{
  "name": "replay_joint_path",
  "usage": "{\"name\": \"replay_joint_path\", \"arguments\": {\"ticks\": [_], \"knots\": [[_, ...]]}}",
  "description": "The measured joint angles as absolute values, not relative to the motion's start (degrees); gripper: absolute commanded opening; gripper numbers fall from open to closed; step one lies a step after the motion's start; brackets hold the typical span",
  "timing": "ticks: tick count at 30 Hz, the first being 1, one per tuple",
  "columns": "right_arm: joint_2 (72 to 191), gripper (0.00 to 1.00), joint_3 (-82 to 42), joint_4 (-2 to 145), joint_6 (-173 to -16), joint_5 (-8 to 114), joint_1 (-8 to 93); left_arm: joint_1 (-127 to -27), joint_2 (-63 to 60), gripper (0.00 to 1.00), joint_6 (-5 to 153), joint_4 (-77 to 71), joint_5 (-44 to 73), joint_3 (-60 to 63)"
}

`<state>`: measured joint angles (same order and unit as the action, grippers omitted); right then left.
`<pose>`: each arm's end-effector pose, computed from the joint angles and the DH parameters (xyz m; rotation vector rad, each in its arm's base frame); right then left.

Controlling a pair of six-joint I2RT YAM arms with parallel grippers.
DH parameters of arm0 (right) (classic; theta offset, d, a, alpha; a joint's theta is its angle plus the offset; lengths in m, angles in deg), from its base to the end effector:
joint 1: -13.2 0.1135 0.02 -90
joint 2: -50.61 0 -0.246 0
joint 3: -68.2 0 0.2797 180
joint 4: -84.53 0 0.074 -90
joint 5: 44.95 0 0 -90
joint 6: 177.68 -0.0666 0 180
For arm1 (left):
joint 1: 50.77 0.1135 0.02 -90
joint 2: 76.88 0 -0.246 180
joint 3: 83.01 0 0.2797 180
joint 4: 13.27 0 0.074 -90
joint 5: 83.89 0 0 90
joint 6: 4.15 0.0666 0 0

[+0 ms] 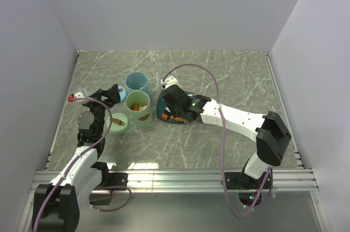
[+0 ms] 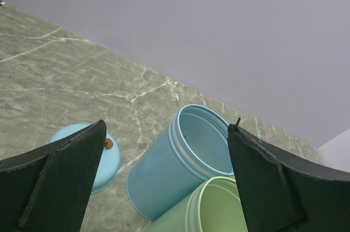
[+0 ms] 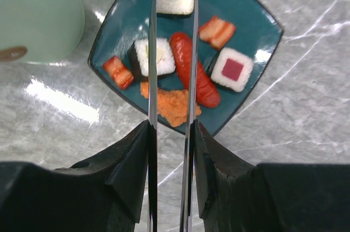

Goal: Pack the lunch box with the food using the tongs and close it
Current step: Pick up the food using the clamp, then place the food into the lunch box

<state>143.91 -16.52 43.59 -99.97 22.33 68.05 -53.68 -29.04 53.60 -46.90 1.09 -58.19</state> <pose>0.2505 0.3111 0.2143 -0.6888 2.2469 0.0855 0.2502 -0.0069 0.2123 -0.4258 1.3347 -0.4506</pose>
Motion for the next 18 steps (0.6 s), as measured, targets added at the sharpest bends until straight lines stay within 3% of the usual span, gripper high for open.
{"name": "replay_joint_path", "arguments": {"ticks": [18], "knots": [[130.25, 0.34, -18.44, 43.78, -97.0, 20.62, 71.87, -53.68, -29.02, 0.99, 53.6, -46.9, 1.09, -58.17]]}}
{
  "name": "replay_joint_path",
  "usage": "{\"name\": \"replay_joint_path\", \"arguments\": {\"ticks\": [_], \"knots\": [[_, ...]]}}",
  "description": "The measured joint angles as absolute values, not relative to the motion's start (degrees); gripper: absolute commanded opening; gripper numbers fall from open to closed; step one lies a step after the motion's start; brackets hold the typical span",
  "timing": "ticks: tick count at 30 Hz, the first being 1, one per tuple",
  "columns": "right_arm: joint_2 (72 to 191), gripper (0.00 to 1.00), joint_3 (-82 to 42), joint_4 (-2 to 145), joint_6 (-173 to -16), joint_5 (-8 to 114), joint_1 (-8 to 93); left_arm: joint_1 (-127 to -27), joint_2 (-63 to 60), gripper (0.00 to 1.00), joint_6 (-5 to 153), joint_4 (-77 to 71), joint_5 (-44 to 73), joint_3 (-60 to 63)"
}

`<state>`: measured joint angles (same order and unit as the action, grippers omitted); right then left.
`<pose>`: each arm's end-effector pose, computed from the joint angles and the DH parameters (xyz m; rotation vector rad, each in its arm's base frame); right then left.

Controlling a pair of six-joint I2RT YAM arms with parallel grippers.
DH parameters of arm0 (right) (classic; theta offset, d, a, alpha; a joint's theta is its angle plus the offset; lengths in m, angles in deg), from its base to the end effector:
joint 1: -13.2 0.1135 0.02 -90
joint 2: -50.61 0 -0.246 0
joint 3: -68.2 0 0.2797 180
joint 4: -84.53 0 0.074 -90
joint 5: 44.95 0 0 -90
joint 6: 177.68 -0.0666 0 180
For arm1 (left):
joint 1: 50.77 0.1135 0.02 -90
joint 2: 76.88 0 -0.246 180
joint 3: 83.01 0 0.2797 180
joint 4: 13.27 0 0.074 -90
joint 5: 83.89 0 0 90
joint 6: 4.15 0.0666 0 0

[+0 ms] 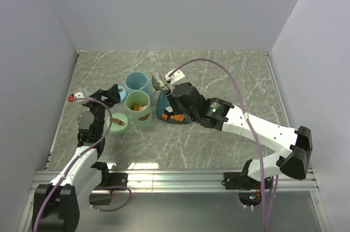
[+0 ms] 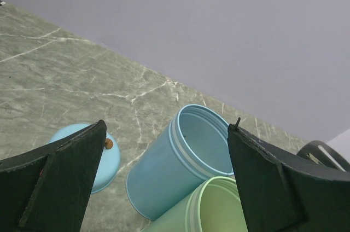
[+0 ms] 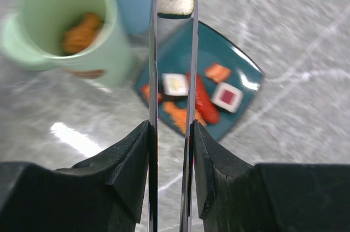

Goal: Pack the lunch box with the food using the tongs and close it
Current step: Place the food into the lunch box

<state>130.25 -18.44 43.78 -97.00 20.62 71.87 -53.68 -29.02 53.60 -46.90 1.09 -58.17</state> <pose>0.2135 0.2977 0.3148 -0.6550 2.0069 0.2503 0.2503 -0.0069 0.2124 -0.4258 1.3347 -0.4506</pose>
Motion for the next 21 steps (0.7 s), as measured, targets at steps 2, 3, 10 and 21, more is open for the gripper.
{"name": "replay_joint_path", "arguments": {"ticks": [2, 3, 10, 21], "knots": [[129.77, 0.34, -18.92, 44.31, -96.45, 21.32, 73.75, -53.68, -29.02, 0.99, 53.6, -46.9, 1.11, -58.17], [129.7, 0.35, -19.12, 44.61, -96.19, 21.8, 74.52, -53.68, -29.02, 0.99, 53.6, -46.9, 1.09, -58.19], [130.03, 0.35, -19.73, 45.44, -94.38, 24.84, 77.68, -53.68, -29.02, 0.99, 53.6, -46.9, 1.09, -58.19], [132.15, 0.6, -21.35, 45.51, -93.46, 25.78, 78.3, -53.68, -29.02, 1.0, 53.6, -46.9, 1.09, -58.19]]}}
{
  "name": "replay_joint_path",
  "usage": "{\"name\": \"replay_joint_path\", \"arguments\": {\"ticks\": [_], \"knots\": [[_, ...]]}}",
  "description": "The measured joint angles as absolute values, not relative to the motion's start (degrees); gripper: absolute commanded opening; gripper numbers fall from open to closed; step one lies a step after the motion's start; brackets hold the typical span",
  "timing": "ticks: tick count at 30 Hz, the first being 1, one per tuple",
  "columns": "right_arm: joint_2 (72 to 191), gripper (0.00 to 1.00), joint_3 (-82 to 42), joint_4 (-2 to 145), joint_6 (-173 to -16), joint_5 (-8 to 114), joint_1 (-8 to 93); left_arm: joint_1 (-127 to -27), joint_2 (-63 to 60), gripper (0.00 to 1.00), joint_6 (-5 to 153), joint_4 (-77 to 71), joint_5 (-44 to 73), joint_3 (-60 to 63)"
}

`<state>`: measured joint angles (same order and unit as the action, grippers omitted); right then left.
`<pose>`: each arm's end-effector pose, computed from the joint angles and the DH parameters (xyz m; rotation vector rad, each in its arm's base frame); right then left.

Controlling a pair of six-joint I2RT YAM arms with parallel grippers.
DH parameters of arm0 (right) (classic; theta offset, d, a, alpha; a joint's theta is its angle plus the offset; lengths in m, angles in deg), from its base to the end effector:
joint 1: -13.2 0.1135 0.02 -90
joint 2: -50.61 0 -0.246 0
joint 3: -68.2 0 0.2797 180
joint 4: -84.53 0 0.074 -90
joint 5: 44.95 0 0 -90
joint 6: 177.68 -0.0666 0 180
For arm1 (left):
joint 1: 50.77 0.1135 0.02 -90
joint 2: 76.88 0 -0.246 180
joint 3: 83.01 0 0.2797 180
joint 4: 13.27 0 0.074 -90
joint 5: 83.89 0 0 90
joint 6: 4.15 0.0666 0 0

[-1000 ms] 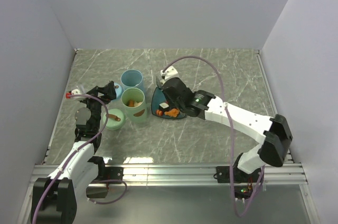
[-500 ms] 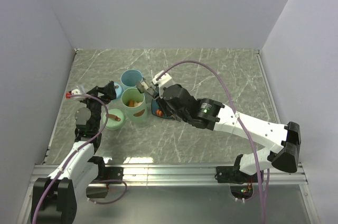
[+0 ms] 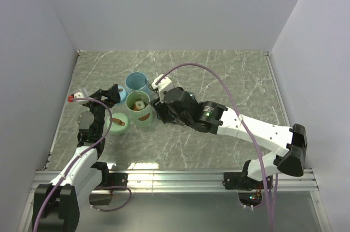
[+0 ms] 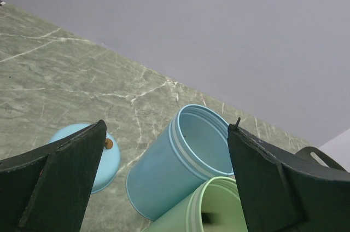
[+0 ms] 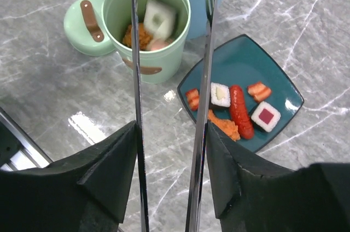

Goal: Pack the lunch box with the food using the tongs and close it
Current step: Place the food into the lunch box, then pick up the food using the clamp

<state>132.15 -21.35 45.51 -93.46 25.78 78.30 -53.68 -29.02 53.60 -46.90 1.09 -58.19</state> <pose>0.1791 0.3337 0.3253 -0.8613 1.9188 0.3971 0.2503 -0.0069 0.2122 -0.4259 1.3351 -0.4505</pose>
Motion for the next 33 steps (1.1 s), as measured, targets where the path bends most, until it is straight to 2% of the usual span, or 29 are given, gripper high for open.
{"name": "replay_joint_path", "arguments": {"ticks": [13, 24, 33], "knots": [[131.8, 0.61, -21.33, 45.92, -93.63, 24.23, 78.58, -53.68, -29.02, 0.99, 53.6, -46.9, 1.09, -58.17], [122.36, 0.62, -10.29, 45.2, -99.99, 17.89, 78.56, -53.68, -29.02, 0.99, 53.6, -46.9, 1.09, -58.19], [124.96, 0.62, -6.23, 40.96, -107.97, 14.37, 74.12, -53.68, -29.02, 0.99, 53.6, -46.9, 1.09, -58.19]]}}
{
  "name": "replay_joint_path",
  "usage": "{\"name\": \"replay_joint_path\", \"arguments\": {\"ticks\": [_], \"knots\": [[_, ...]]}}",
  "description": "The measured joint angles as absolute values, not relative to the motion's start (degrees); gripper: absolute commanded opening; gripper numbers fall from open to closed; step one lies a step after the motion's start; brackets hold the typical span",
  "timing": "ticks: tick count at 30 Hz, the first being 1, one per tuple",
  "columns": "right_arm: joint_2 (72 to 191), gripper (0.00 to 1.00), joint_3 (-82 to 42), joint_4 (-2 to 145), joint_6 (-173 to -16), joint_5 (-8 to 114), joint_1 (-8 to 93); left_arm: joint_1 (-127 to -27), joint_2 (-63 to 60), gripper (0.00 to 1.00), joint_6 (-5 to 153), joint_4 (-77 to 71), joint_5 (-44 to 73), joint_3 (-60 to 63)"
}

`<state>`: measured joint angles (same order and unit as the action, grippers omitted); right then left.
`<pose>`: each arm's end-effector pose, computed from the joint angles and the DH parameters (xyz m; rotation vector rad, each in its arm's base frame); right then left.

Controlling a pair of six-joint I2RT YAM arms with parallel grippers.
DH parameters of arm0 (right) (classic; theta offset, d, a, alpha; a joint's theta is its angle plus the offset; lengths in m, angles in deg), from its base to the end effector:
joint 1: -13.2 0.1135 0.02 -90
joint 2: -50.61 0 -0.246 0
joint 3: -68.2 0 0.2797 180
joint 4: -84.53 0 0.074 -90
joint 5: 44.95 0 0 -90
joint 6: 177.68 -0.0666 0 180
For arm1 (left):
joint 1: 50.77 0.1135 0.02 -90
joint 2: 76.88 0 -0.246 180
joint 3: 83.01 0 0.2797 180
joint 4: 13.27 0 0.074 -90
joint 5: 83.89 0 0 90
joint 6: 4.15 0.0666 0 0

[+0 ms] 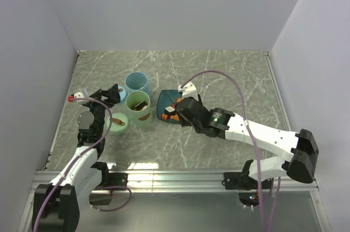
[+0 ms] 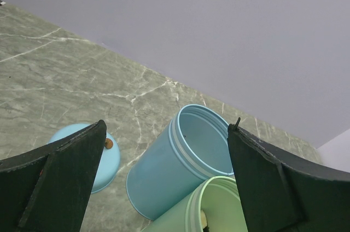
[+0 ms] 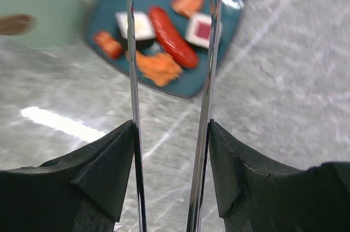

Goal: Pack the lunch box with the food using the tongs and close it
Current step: Pick up the food using the clamp

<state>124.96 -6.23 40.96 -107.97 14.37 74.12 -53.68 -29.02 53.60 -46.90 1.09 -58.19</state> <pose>0.1894 0.2706 0.2604 -0.5190 2.1468 0.1567 0.2503 -0.0069 0.2122 -0.4259 1.3351 -0.4505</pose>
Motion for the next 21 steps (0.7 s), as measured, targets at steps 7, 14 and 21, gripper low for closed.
{"name": "replay_joint_path", "arguments": {"ticks": [7, 14, 21], "knots": [[127.47, 0.59, -2.33, 37.92, -112.74, 13.56, 70.78, -53.68, -29.02, 0.99, 53.58, -46.9, 1.11, -58.17], [128.13, 0.56, -1.59, 37.73, -114.07, 13.61, 68.88, -53.68, -29.02, 0.99, 53.58, -46.9, 1.11, -58.17], [130.1, 0.56, -1.59, 38.14, -114.03, 14.48, 68.53, -53.68, -29.0, 0.99, 53.6, -46.9, 1.11, -58.19]]}}
